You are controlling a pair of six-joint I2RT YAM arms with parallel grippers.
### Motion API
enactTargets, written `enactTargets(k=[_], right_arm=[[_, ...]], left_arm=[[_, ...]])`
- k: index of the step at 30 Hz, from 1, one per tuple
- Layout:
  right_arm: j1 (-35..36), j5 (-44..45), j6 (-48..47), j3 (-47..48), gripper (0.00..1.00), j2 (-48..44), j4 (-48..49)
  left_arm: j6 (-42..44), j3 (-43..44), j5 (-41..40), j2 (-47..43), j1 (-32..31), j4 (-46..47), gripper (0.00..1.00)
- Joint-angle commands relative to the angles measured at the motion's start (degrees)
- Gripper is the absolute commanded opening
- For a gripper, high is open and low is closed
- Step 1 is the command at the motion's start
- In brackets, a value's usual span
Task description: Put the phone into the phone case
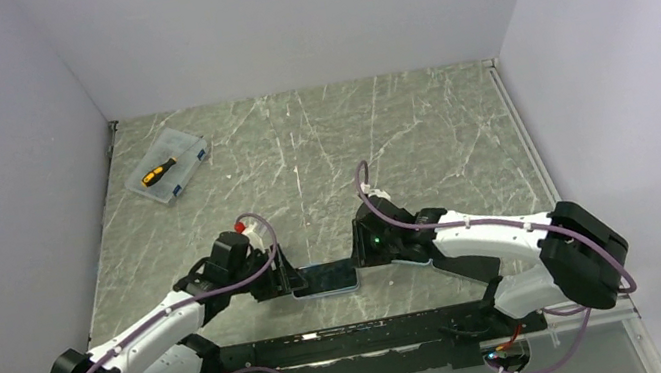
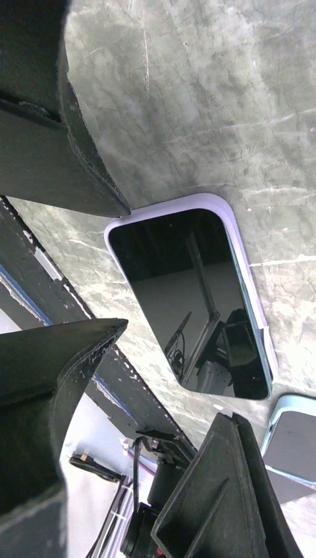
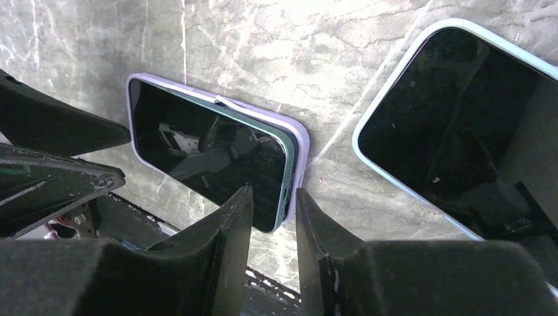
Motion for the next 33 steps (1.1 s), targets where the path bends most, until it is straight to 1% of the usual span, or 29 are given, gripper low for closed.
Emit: enactTargets(k=[1, 8, 16, 21, 28, 33], right_arm=[[0.05, 1.03, -0.82, 2.10, 0.31, 0.03, -0.32], [0.05, 0.45, -0.69, 2.14, 0.25, 1.80, 0.77], [0.47, -1.60, -0.14, 1.90, 0.22, 3.58, 2.34], [1.22, -2.18, 0.48, 1.72, 0.18, 4.35, 3.02], [1.71, -2.67, 1.18, 1.34, 0.13, 5.45, 3.93], [1.94, -3.05, 2.00, 0.35, 0.09, 5.98, 4.93]], left_arm=[[2.68, 3.48, -1.86, 1.51, -0.21, -1.33, 0.63], [5.16, 6.90, -4.35, 3.66, -0.16, -3.66, 0.63], [5.27, 6.73, -2.54, 7.76, -0.23, -0.48, 0.61], [5.32, 6.75, -1.78, 9.19, -0.23, 0.58, 0.60], [5.14, 6.58, 0.16, 10.05, -0.23, 2.07, 0.52], [4.80, 5.90, 1.33, 9.68, -0.27, 2.82, 0.50]])
